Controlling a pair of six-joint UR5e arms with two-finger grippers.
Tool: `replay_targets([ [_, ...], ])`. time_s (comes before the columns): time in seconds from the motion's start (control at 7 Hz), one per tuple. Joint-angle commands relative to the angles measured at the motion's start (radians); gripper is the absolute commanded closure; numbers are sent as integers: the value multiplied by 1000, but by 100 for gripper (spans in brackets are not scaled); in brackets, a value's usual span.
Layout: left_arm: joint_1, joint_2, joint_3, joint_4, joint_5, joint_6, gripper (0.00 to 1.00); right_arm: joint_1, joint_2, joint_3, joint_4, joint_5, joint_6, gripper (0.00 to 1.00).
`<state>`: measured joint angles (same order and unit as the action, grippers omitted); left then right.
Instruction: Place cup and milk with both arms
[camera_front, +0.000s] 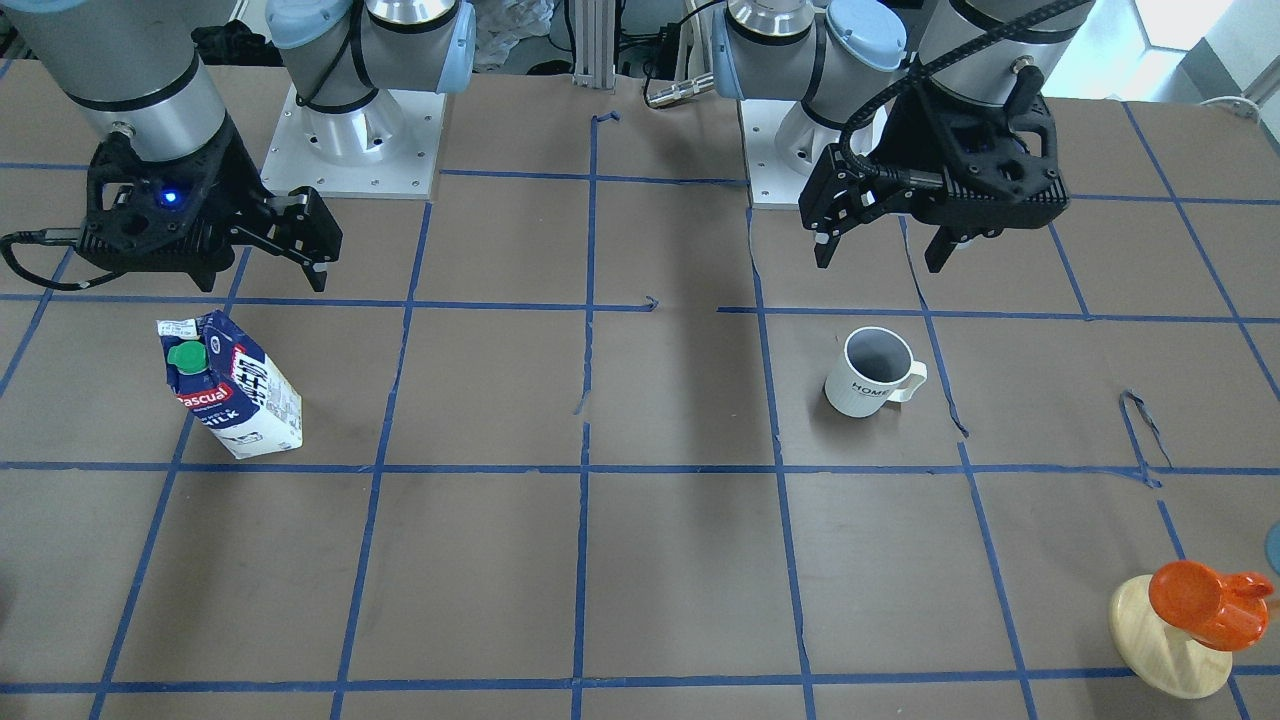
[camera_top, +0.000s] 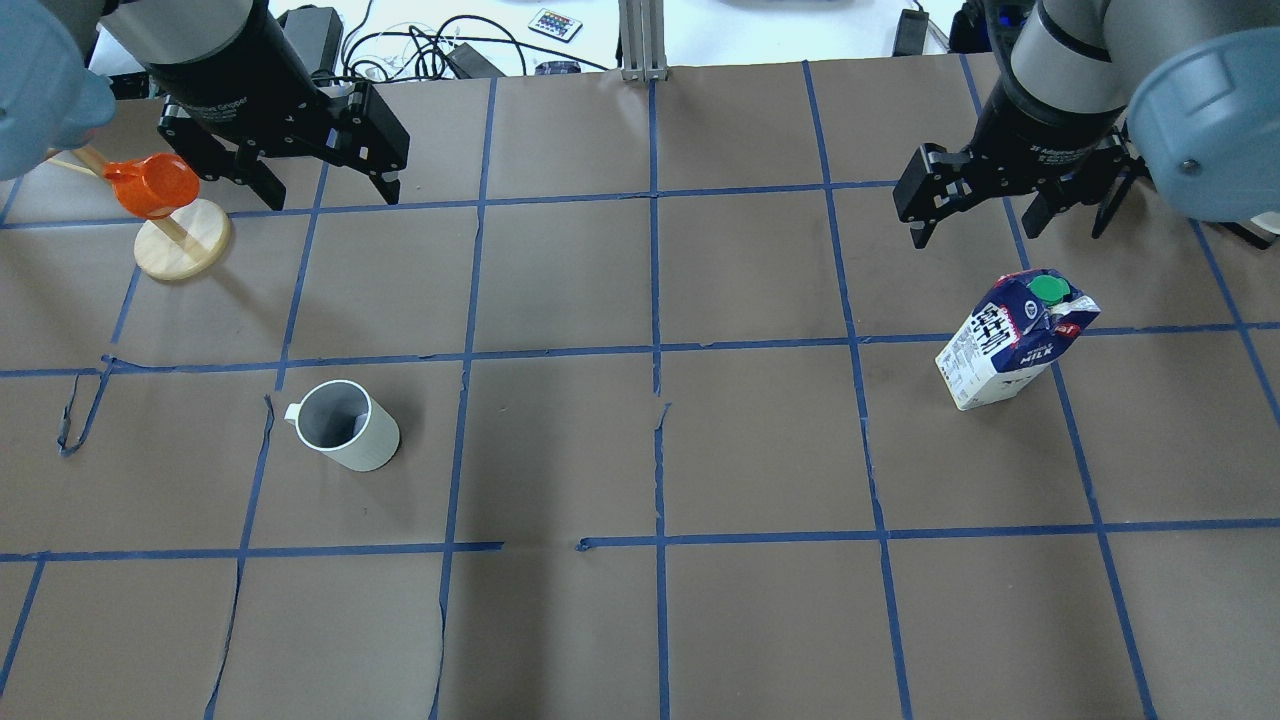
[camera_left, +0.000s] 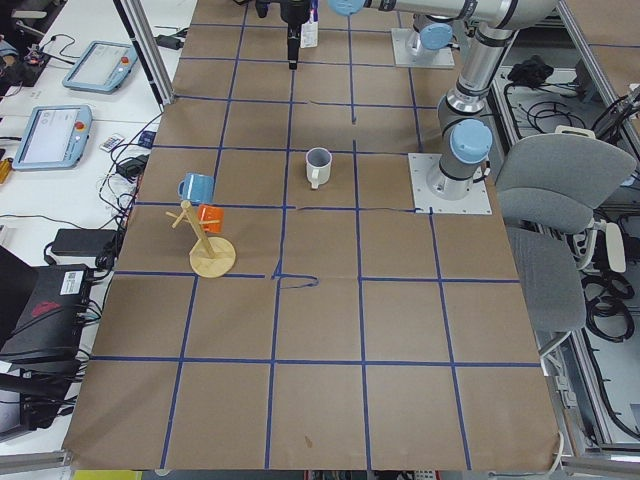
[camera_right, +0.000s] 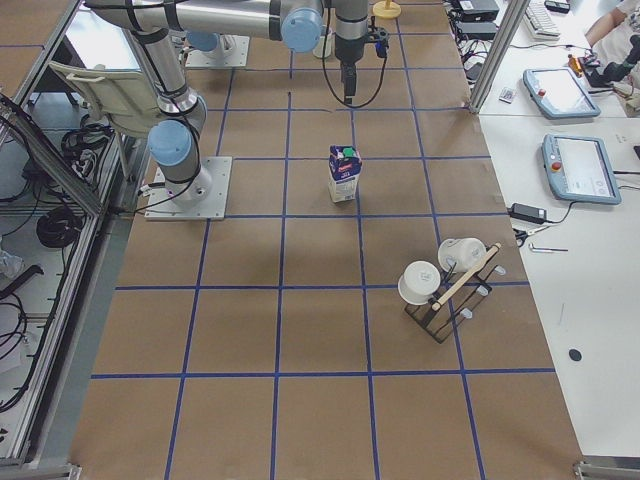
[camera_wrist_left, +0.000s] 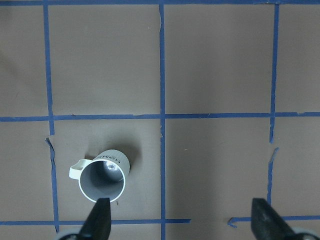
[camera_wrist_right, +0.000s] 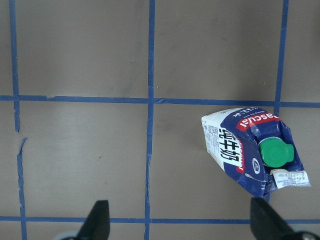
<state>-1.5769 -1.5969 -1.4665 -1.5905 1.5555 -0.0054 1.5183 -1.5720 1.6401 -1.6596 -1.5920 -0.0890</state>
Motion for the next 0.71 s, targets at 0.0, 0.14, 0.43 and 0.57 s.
replay_targets([
  [0.0,0,0,0,0,0,-1,0,-1,-2,3,0,-6,-1,0],
  [0.14,0,0,0,0,0,1,0,-1,-3,3,-2,0,-2,0],
  [0.43,0,0,0,1,0,1,0,-1,-5,0,-2,-6,-2,0],
  [0.57,0,0,0,0,1,-1,0,-1,-3,3,-2,-16,-14,0],
])
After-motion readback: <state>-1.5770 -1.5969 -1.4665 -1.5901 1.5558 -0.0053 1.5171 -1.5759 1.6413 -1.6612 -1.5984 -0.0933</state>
